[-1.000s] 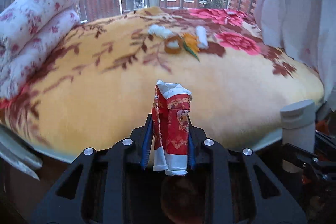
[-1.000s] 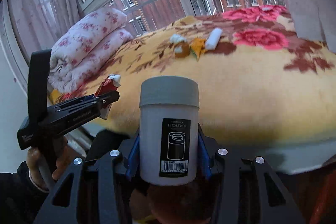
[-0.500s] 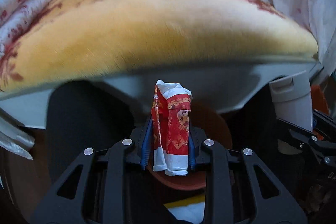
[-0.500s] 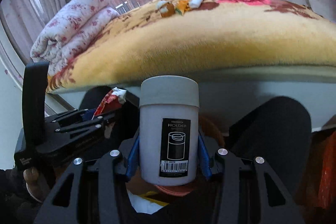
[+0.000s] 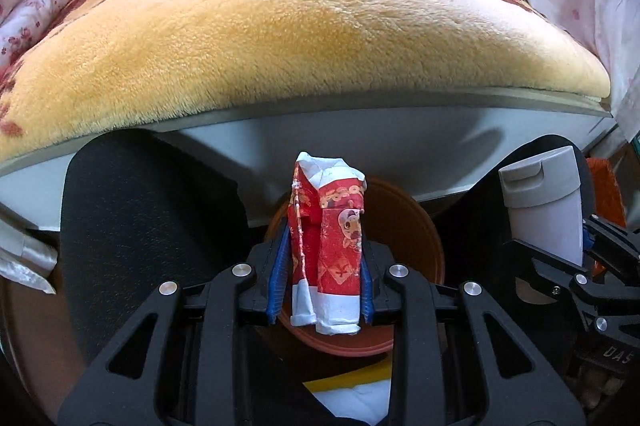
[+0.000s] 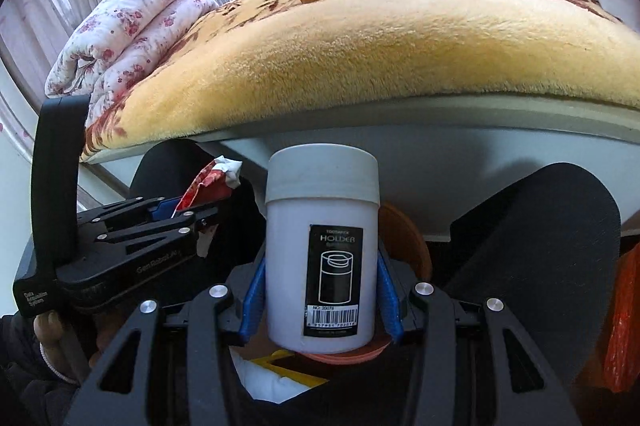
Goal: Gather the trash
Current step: 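Lower both tools over the bucket and release the wrapper and cup, then grasp the white foam tube with the right tool while the left tool grasps the brown sock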
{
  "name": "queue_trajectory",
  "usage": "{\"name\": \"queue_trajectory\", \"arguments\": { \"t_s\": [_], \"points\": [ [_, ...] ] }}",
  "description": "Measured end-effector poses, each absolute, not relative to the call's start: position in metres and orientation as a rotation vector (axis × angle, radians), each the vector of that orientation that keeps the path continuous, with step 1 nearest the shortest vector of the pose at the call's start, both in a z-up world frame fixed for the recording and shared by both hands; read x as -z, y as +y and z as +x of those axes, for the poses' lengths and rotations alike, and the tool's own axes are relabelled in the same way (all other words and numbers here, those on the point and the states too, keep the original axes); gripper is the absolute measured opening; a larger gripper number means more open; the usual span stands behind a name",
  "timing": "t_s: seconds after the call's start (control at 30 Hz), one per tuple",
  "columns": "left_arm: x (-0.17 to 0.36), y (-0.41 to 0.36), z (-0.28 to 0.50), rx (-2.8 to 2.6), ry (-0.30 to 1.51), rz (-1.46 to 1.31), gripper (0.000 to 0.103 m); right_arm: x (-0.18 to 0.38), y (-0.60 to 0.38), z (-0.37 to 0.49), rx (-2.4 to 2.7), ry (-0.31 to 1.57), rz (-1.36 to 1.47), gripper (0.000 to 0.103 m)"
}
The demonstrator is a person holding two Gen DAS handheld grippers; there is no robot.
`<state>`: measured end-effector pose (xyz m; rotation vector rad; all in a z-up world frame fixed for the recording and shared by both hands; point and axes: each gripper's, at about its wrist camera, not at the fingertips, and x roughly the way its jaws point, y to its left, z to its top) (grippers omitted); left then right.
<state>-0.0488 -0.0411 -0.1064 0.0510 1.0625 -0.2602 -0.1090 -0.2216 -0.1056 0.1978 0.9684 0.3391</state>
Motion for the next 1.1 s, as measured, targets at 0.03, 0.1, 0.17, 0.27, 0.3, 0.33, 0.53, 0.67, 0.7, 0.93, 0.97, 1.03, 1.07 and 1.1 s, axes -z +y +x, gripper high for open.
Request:
{"name": "queue_trajectory", "arguments": {
  "t_s": [0.03,0.1,0.17,0.27,0.3,0.33,0.53,0.67,0.7,0.93,0.97,1.03,1.07,1.1],
  "points": [
    [0.107,-0.041,-0.049,0.263,1.065,0.050,0.031,0.106,-0.222,-0.108,-0.337,0.972,0.196,0.047],
    [0.109,-0.042,-0.047,0.251,1.077,0.063,0.046,0.106,-0.222,-0.107,-0.324,0.973,0.194,0.066],
    [0.109,-0.041,-0.047,0.241,1.079,0.066,0.068,0.104,-0.224,-0.108,-0.310,0.956,0.198,0.069],
    [0.108,-0.035,-0.047,0.240,1.076,0.039,0.070,0.099,-0.230,-0.109,-0.294,0.934,0.217,0.069],
    [0.108,-0.033,-0.047,0.239,1.077,0.029,0.070,0.099,-0.232,-0.109,-0.293,0.931,0.224,0.069],
    [0.108,-0.031,-0.047,0.241,1.077,0.021,0.070,0.099,-0.233,-0.109,-0.292,0.931,0.229,0.069],
    [0.101,-0.023,-0.052,0.247,1.053,0.004,0.070,0.101,-0.235,-0.110,-0.293,0.931,0.237,0.069],
    [0.085,-0.023,-0.048,0.261,0.999,0.004,0.070,0.097,-0.236,-0.112,-0.293,0.910,0.231,0.069],
    [0.076,-0.023,-0.047,0.273,0.970,0.008,0.071,0.094,-0.237,-0.112,-0.292,0.899,0.228,0.069],
    [0.013,-0.026,0.023,0.291,0.783,0.049,0.082,0.085,-0.253,-0.105,-0.280,0.836,0.262,0.069],
    [0.009,-0.027,0.034,0.281,0.764,0.062,0.083,0.085,-0.256,-0.104,-0.280,0.832,0.275,0.069],
    [0.004,-0.031,0.069,0.290,0.746,0.095,0.086,0.087,-0.260,-0.103,-0.284,0.826,0.298,0.069],
    [0.005,-0.035,0.093,0.301,0.753,0.106,0.086,0.089,-0.262,-0.102,-0.285,0.827,0.304,0.069],
    [0.008,-0.039,0.108,0.313,0.767,0.122,0.086,0.090,-0.263,-0.102,-0.284,0.830,0.310,0.069]
  ]
}}
